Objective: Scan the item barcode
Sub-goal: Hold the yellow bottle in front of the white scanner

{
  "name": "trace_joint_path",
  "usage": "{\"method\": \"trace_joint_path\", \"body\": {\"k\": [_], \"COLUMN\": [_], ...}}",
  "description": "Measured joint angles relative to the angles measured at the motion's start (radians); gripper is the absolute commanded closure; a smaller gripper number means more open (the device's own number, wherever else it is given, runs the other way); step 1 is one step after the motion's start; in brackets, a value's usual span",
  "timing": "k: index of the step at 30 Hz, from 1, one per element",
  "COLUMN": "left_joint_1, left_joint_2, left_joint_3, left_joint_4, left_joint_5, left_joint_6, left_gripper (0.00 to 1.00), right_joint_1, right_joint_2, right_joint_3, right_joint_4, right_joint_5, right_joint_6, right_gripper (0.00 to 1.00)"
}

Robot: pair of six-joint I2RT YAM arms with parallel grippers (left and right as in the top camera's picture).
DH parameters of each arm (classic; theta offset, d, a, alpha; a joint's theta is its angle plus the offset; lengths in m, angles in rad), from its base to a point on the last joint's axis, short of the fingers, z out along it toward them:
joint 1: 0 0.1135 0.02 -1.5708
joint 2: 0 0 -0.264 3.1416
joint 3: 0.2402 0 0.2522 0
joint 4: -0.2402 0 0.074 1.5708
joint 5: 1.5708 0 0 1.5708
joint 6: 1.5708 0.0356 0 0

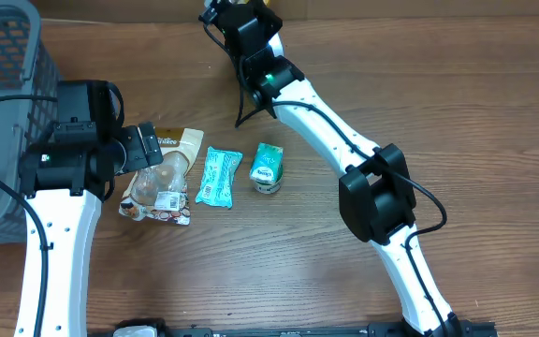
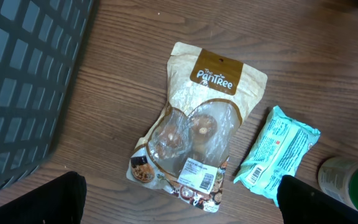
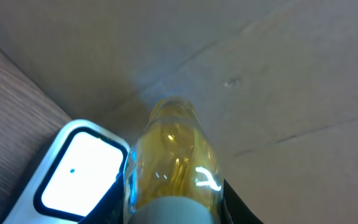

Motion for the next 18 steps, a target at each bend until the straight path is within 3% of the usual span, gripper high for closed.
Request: {"method": "trace_joint_path", "body": {"k": [18], "left_joint_1": [0.000], "left_joint_2": [0.000], "left_joint_3": [0.000], "left_joint_4": [0.000], "left_joint_5": [0.000], "left_joint_6": [0.000], "left_gripper": [0.00], "right_joint_1": [-0.023], "right_joint_2": [0.010], "right_joint_3": [0.000], "right_joint_4": [-0.074], "right_joint_5": [-0.041], "right_joint_6": [0.093], "right_gripper": [0.94]}}
